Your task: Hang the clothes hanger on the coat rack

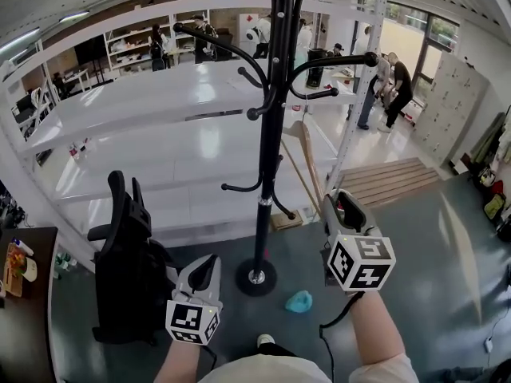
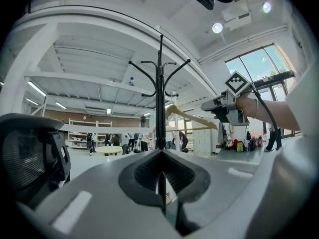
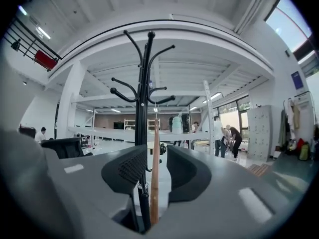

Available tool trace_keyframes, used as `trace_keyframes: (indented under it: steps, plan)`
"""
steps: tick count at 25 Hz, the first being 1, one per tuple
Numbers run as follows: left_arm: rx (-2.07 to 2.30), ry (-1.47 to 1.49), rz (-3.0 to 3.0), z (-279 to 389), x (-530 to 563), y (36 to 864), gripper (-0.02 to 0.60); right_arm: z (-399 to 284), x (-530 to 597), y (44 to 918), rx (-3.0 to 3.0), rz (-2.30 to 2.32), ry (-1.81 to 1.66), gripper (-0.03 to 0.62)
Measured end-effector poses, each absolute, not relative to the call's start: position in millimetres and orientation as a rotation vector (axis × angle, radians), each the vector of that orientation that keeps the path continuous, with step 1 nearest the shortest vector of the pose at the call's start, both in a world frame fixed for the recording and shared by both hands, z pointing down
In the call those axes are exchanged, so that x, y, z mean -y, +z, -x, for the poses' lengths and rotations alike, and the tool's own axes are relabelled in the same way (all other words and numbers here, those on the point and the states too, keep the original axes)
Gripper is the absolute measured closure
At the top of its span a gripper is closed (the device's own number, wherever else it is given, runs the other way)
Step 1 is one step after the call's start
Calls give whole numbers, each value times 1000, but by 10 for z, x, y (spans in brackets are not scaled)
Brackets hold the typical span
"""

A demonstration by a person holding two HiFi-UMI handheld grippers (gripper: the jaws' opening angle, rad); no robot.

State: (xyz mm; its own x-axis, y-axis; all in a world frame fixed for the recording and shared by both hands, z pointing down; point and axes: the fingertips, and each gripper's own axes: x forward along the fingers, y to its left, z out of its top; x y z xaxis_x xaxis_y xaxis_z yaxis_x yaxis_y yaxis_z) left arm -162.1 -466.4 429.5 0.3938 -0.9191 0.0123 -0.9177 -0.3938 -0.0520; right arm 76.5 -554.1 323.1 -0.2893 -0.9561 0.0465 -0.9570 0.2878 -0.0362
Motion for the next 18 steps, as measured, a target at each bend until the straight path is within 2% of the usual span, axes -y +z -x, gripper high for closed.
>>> trace_keyframes:
  steps: [6,18]
  plan:
    - [-1606,-22,2617,1531,4229,4139,581,-802,4779,3421,2399,-1975,-87,544]
    - [-1478,-57,2725,1471,3383,4301,581,-444,3552,4338,2351,-1897,125,566]
